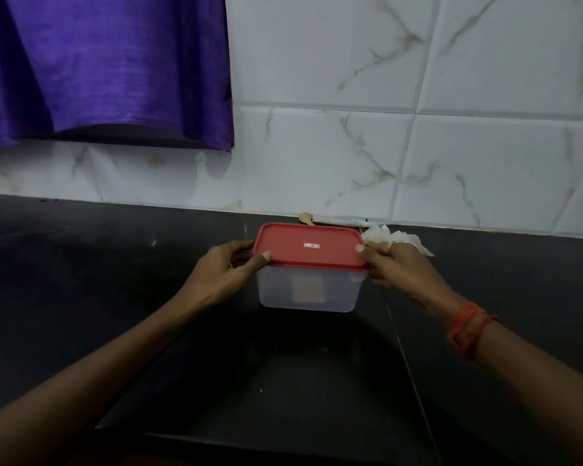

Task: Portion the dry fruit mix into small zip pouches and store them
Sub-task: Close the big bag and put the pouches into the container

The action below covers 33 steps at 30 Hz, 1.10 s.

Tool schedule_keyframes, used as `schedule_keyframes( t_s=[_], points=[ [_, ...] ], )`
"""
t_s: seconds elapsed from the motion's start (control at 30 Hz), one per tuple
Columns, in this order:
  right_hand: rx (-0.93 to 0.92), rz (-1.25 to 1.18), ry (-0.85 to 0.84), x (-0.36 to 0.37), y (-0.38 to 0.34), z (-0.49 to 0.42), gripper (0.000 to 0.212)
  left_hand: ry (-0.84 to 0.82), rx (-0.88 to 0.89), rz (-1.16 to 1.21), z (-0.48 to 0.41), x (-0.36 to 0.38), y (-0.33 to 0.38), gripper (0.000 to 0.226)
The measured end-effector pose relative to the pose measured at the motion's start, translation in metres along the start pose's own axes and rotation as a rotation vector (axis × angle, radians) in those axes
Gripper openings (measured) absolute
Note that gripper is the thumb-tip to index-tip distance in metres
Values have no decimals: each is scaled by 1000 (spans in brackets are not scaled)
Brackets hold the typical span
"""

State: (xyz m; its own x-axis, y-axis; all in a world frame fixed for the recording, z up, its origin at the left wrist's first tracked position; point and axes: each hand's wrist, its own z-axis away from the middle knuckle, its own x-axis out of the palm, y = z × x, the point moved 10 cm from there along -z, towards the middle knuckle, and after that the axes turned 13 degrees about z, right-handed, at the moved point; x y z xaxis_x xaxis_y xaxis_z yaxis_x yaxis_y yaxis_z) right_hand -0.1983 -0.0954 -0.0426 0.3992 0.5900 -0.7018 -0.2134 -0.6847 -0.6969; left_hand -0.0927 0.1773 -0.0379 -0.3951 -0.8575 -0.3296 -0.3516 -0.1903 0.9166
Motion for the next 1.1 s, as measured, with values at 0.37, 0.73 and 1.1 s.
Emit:
schedule_keyframes(
  t_s=[0.37,0.73,1.1],
  points=[
    [-437,722,327,37,-152,26,74,-354,-71,20,-29,23,-40,124],
    [-803,1011,541,90,-179,44,36,-283,28,94,-41,29,-46,97],
    [-860,835,749,73,-185,52,32,-254,63,67,-41,29,-43,84]
  ],
)
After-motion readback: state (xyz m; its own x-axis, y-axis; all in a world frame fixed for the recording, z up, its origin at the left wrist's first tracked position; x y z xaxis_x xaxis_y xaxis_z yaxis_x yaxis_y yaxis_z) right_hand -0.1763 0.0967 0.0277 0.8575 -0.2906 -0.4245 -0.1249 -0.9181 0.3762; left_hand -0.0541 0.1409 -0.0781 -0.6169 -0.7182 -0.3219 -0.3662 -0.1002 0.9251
